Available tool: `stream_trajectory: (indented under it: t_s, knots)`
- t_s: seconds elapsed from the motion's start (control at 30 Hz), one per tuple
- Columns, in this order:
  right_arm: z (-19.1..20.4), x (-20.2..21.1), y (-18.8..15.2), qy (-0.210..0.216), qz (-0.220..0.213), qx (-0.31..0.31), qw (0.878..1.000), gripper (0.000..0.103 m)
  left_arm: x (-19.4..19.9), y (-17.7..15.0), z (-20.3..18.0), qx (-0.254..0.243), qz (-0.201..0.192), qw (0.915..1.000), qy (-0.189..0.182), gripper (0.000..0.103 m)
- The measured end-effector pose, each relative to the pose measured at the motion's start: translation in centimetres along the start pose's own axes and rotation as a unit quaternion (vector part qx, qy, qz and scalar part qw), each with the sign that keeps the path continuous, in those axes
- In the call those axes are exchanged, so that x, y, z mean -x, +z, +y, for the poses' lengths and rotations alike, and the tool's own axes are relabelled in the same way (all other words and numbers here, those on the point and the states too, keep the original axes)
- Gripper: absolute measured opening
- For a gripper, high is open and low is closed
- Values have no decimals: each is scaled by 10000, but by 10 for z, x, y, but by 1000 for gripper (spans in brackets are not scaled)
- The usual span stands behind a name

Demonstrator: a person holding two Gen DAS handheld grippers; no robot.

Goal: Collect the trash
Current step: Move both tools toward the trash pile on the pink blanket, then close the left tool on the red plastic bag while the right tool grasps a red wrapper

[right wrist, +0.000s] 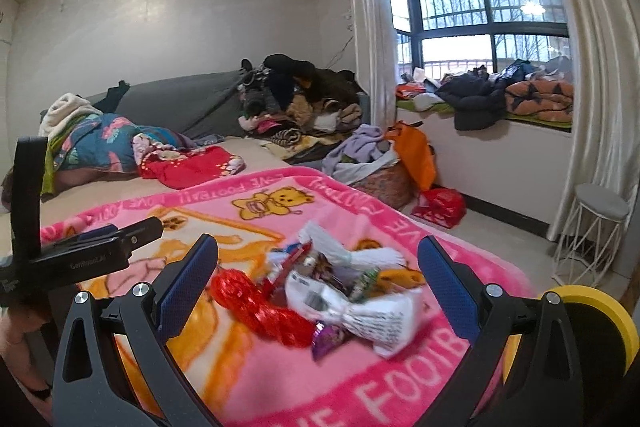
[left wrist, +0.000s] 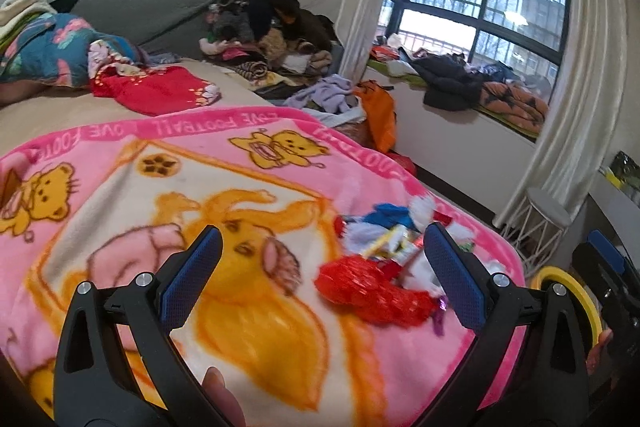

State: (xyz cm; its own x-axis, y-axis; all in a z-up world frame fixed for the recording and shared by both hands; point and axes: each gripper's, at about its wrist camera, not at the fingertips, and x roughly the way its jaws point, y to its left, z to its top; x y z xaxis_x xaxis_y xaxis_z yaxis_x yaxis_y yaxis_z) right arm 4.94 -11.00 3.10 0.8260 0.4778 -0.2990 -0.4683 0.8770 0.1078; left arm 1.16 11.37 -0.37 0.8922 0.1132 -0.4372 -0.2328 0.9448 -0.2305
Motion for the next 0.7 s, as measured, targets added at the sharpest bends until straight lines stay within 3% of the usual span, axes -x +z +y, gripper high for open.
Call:
stream_trajectory:
  t_s: [0.17, 0.37, 0.5, 0.7]
  knots:
    - [1, -21, 9, 140, 110, -18, 9998, 97, -14, 6, 6, -10, 62, 9999, -101, 93]
    - [-11, -53, 16, 236, 488, -196, 9983, 97, -55, -5, -3, -282, 589, 9969, -434, 93]
    - [-16, -84, 15, 371, 927, -240, 9947, 76, -79, -20, -5, -249, 984, 9927, -651, 91]
    - [-19, -124, 6, 674, 1549, -551, 9841, 61, -100, -35, -1, 22, 1377, 9857, -977, 77]
